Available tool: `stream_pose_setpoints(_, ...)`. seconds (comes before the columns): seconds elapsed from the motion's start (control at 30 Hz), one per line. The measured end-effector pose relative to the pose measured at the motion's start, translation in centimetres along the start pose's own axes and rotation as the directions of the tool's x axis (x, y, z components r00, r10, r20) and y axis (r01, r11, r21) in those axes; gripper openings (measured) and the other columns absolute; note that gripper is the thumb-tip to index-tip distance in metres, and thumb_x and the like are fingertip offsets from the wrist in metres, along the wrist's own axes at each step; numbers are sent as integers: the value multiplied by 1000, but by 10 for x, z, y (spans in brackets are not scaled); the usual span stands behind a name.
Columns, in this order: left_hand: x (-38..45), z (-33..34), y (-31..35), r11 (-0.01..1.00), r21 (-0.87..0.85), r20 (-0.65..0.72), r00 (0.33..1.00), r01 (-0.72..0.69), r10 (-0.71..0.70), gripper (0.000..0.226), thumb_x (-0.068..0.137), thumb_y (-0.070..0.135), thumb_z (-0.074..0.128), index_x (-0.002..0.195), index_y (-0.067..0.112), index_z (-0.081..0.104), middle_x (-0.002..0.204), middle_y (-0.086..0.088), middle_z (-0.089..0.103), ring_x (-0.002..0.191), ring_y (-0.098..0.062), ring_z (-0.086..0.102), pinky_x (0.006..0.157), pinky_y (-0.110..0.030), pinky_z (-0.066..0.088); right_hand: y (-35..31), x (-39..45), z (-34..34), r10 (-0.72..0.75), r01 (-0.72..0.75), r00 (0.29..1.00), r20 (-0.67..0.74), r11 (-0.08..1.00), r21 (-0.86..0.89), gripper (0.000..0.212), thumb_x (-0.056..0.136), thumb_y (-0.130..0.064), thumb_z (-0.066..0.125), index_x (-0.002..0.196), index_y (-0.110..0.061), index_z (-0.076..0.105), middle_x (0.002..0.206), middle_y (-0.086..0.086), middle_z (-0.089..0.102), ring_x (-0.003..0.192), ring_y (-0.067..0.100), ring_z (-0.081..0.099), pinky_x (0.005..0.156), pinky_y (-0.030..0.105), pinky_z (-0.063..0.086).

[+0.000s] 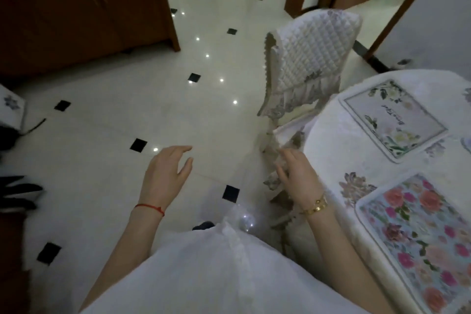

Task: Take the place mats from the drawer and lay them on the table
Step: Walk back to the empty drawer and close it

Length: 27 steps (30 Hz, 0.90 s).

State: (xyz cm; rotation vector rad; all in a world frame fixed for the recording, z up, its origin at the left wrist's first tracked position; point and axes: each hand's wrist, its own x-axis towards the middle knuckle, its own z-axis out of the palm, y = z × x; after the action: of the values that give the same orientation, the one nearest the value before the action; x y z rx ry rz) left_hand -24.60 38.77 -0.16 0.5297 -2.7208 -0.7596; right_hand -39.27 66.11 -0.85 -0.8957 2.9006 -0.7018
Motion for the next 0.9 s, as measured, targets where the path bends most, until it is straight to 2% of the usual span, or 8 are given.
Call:
stream_pose_setpoints(0.23,-3,-77,-107,962,72,-174,953,264,-248,36,90,30,50,116,11,65,111,-7,69,101,-24,63,91,-33,48,-116,113,72,-299,292,949,98,953,77,35,94,-25,57,124,-7,58,119,9,63,112,26,56,95,36,46)
stream_pose_setpoints(0.43,-29,-124,-168,868,79,-326,836,490,-442,27,92,19,60,118,12,64,114,-6,68,105,-23,62,96,-33,45,-216,179,120,-520,493,837,171,852,177,35,93,-22,58,124,-7,59,119,10,63,114,27,55,96,34,45)
stream_pose_setpoints(0.63,-62,-139,-186,710,-13,-437,635,704,-637,27,91,17,61,117,11,64,114,-6,68,107,-23,61,93,-31,46,-280,219,169,-703,652,644,302,711,264,35,94,-22,57,125,-5,57,121,11,63,115,27,55,98,34,44)
stream_pose_setpoints(0.8,-71,-137,-193,540,-116,-519,413,834,-749,27,90,17,62,116,10,65,112,-8,68,103,-26,63,91,-36,49,-338,256,204,-808,733,468,357,581,353,35,94,-22,57,126,-7,58,120,11,63,115,26,55,93,35,47)
stream_pose_setpoints(0.9,-65,-136,-191,445,-203,-568,265,872,-779,28,92,19,60,118,12,64,114,-8,67,106,-25,61,93,-35,47,-378,281,219,-872,794,329,363,464,393,34,93,-22,58,124,-7,59,119,10,64,114,26,56,92,34,48)
